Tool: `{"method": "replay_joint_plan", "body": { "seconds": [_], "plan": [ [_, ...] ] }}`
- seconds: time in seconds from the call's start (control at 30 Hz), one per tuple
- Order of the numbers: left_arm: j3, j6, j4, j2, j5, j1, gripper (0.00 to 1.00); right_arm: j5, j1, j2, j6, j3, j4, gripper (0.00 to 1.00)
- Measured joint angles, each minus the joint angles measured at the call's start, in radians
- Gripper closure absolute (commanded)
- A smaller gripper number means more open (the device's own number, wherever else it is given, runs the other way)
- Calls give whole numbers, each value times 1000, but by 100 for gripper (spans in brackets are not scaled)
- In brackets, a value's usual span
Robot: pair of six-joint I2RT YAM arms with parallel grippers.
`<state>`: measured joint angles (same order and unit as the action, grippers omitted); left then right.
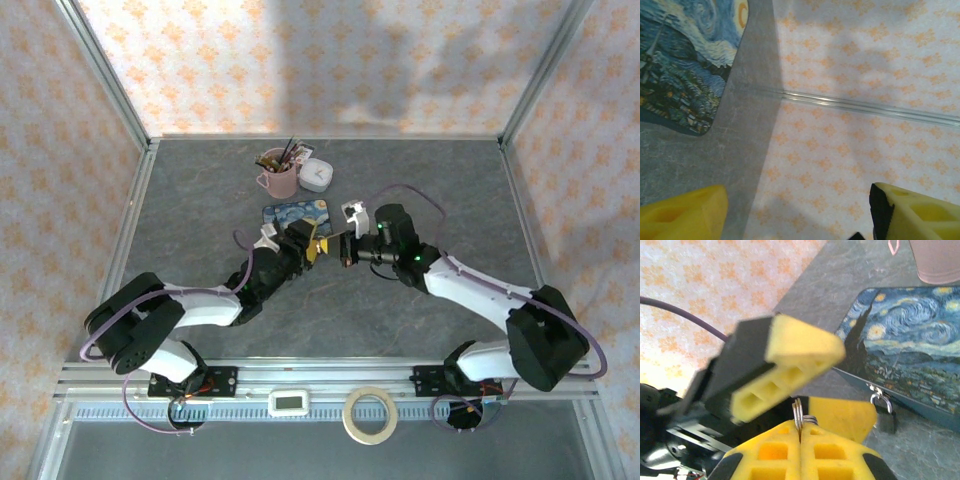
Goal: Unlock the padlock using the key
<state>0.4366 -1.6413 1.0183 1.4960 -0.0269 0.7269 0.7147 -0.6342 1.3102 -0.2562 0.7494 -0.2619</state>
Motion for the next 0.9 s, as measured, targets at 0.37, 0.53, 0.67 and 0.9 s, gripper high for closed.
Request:
{"method": "replay_joint_plan", "body": {
  "seconds": [0.37, 0.53, 0.67, 0.9],
  "plan": [
    [-2, 20, -11, -22, 12, 0, 28, 4, -10, 38, -13, -4, -22, 100],
    [-2, 35, -4, -60, 11, 0, 28, 3, -15, 63, -13, -23, -13, 100],
    [1, 37, -2, -51, 2, 0, 27, 2, -18, 75, -13, -26, -6, 100],
    [1, 45, -5, -45, -5, 0, 23, -13, -18, 39, -5, -26, 19, 100]
  ]
}}
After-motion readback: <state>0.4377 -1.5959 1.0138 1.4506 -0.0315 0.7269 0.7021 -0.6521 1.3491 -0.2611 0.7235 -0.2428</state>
